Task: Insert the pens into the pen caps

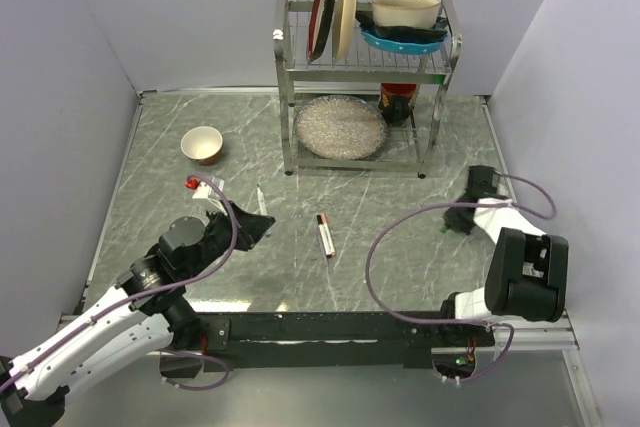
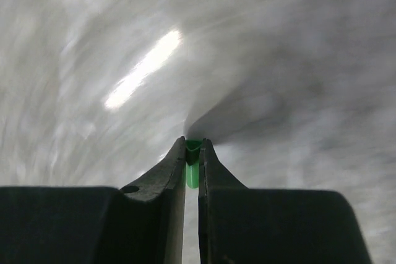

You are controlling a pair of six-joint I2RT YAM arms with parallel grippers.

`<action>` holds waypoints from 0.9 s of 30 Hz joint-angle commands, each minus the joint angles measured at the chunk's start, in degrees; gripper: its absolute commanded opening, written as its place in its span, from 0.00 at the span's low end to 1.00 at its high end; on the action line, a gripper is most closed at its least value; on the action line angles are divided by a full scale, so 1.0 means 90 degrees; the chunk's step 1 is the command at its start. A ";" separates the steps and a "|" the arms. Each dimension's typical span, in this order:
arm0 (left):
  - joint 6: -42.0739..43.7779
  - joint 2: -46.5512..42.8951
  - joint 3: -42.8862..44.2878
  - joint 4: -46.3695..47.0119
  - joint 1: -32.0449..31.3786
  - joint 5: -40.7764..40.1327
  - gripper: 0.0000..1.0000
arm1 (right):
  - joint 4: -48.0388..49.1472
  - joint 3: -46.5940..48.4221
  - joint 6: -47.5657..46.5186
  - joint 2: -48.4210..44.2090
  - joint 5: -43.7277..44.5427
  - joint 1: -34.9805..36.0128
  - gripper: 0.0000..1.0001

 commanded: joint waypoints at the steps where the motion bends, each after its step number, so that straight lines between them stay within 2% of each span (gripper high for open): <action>1: 0.0041 -0.0026 0.0114 -0.0052 -0.0026 -0.0245 0.01 | -0.0255 0.0568 -0.0750 -0.0229 0.0527 0.1483 0.02; 2: 0.0051 -0.0025 0.0173 -0.0149 -0.0026 -0.0284 0.01 | -0.0294 0.0636 -0.0857 -0.0220 0.0557 0.2057 0.03; 5: 0.0061 -0.0093 0.0271 -0.0286 -0.0026 -0.0353 0.01 | -0.0304 0.0832 -0.1433 -0.0104 -0.0066 0.2782 0.05; 10: 0.0158 -0.0347 0.0387 -0.0550 -0.0017 -0.0246 0.01 | -0.0479 0.1075 -0.2205 0.0286 -0.0729 0.3663 0.14; 13: 0.0285 -0.0348 0.0563 -0.0833 -0.0026 -0.0158 0.01 | -0.1123 0.1700 -0.2702 0.0863 -0.0683 0.4170 0.17; 15: 0.0412 -0.0367 0.0632 -0.1008 -0.0026 -0.0089 0.01 | -0.1114 0.1837 -0.3189 0.1058 -0.0451 0.4493 0.19; 19: 0.0646 -0.0387 0.0778 -0.1320 -0.0026 -0.0021 0.01 | -0.0598 0.1614 -0.4109 0.1098 0.0165 0.5692 0.10; 21: 0.0734 -0.0435 0.0818 -0.1458 -0.0026 -0.0099 0.01 | -0.0480 0.1613 -0.4324 0.1244 0.0797 0.5997 0.05; 23: 0.0725 -0.0513 0.0808 -0.1498 -0.0026 -0.0148 0.01 | -0.0479 0.1613 -0.4471 0.1332 0.0967 0.6183 0.03; 25: 0.0725 -0.0659 0.0721 -0.1391 -0.0026 -0.0099 0.01 | -0.0460 0.1584 -0.4725 0.1449 0.0948 0.6281 0.03; 27: 0.0735 -0.0776 0.0701 -0.1419 -0.0026 -0.0137 0.01 | -0.0528 0.1594 -0.4862 0.1537 0.1015 0.6349 0.09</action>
